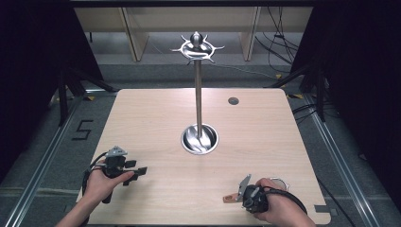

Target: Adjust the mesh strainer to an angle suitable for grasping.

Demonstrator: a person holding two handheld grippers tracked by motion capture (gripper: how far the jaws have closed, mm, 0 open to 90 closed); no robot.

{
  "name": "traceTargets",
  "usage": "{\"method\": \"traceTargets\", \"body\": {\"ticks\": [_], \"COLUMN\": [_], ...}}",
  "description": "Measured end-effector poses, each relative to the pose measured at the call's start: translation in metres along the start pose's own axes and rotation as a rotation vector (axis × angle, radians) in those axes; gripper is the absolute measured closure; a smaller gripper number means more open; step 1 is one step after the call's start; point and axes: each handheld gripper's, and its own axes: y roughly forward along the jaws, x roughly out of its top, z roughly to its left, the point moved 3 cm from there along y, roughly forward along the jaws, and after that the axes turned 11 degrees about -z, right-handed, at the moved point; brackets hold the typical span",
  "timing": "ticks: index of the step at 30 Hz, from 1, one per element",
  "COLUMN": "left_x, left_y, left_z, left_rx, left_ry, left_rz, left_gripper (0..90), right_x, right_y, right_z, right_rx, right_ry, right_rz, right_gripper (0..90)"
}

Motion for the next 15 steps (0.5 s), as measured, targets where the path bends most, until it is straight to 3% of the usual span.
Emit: {"method": "traceTargets", "body": {"ticks": [4, 11, 12, 13, 14, 15], "left_x": [0.002, 0.003, 0.003, 0.003, 0.004, 0.004], "left_y": [0.000, -0.001, -0.001, -0.001, -0.001, 0.000], "left_z": [-0.001, -0.002, -0.002, -0.002, -0.002, -0.002], "left_rx": [-0.018, -0.013, -0.014, -0.014, -0.023, -0.023], "left_ry": [0.004, 0.021, 0.017, 0.018, 0.019, 0.019], "left_rz": [-0.012, -0.009, -0.014, -0.015, -0.018, -0.017], "left_gripper": [38.3, 38.3, 38.3, 38.3, 38.3, 38.3], "right_x": [0.003, 0.013, 0.016, 0.016, 0.018, 0.022], "right_y": [0.002, 0.007, 0.010, 0.010, 0.009, 0.013], "right_z": [0.001, 0.005, 0.000, 0.000, 0.004, 0.001], "right_rx": [-0.010, -0.004, -0.020, -0.020, -0.019, -0.016], "right_ry": [-0.023, -0.024, -0.066, -0.066, -0.029, -0.073], "right_rz": [0.007, 0.004, 0.003, 0.003, 0.017, 0.008], "right_gripper": [90.0, 90.0, 90.0, 90.0, 90.0, 90.0]}}
